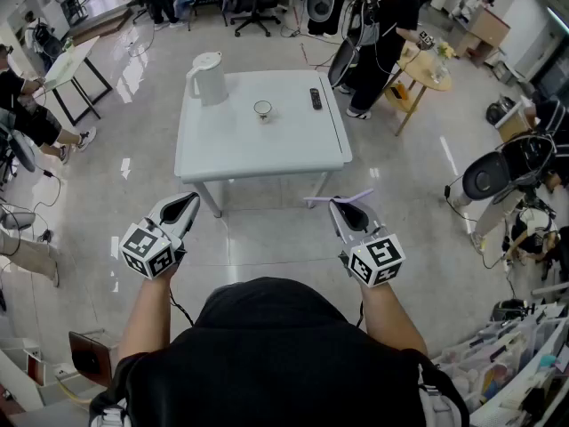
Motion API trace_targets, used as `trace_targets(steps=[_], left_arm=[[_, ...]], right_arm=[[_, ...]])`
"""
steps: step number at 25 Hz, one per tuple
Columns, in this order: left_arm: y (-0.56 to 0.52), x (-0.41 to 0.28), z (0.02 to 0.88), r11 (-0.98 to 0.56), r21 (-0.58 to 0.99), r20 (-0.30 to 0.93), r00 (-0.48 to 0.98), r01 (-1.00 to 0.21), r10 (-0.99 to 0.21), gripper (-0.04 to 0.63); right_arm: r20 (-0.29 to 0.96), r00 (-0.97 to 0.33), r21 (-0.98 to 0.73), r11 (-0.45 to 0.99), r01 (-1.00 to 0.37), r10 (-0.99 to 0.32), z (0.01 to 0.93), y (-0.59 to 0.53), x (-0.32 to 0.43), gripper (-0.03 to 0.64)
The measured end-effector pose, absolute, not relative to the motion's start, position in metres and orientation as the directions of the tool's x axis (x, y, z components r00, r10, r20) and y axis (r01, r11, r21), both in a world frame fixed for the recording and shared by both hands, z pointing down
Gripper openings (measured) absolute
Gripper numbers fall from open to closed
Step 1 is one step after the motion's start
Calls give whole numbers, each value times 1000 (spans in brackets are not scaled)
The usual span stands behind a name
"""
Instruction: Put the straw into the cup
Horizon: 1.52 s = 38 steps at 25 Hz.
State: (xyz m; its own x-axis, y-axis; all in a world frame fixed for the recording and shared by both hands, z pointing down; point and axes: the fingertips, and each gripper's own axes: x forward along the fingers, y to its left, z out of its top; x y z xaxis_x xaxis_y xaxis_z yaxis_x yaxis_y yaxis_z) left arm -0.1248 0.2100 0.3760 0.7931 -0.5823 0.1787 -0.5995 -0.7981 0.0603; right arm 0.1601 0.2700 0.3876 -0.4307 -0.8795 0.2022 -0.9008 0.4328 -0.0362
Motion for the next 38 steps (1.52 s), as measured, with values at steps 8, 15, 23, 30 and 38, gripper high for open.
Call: trace_targets(steps=[8, 15, 23, 30, 38], left_arm=[[214, -122, 371, -788, 55, 169, 784, -613, -598, 0], [221, -122, 371, -781, 61, 161, 779, -621, -607, 0], [229, -123, 370, -773, 66, 158, 771, -631, -617, 0], [229, -122, 372, -768, 64, 165, 766, -637, -622, 0], [223, -131, 381, -759, 85, 175, 759, -646, -627, 0]], right_arm=[[192, -441, -23, 445, -895, -877, 380, 267, 161, 55], [171, -417, -40, 416, -908, -893, 373, 262, 168, 57], [155, -424, -40, 423, -905, -892, 363, 261, 166, 56], [149, -433, -30, 434, -901, -889, 358, 257, 165, 57], [149, -443, -22, 445, -895, -884, 356, 245, 155, 56]])
